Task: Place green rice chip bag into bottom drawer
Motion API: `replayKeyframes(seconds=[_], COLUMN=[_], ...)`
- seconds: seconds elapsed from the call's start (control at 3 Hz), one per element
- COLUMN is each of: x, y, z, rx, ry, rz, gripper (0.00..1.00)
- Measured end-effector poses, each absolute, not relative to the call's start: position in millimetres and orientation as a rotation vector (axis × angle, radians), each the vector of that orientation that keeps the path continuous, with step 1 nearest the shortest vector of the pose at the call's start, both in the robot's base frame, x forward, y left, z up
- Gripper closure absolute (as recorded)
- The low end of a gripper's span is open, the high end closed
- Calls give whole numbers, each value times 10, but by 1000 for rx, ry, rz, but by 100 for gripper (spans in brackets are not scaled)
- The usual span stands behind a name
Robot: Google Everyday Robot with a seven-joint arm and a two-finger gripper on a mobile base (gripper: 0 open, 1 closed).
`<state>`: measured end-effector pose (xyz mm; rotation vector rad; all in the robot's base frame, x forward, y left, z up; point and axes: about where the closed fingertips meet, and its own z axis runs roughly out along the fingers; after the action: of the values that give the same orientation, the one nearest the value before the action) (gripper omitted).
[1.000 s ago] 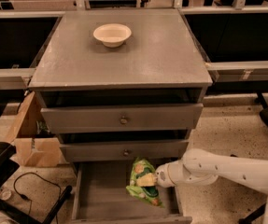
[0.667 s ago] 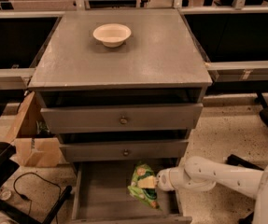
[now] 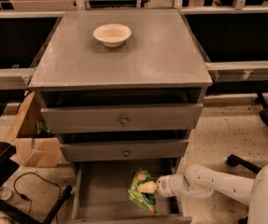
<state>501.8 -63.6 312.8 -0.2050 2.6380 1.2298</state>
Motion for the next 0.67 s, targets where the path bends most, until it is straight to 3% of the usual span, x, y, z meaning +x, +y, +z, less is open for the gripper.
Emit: replayKeyframes(seconds=[0.67], x=[5019], y=[-633], z=[3137], rx=[-207], ry=[2638], rz=[1229], gripper=[35])
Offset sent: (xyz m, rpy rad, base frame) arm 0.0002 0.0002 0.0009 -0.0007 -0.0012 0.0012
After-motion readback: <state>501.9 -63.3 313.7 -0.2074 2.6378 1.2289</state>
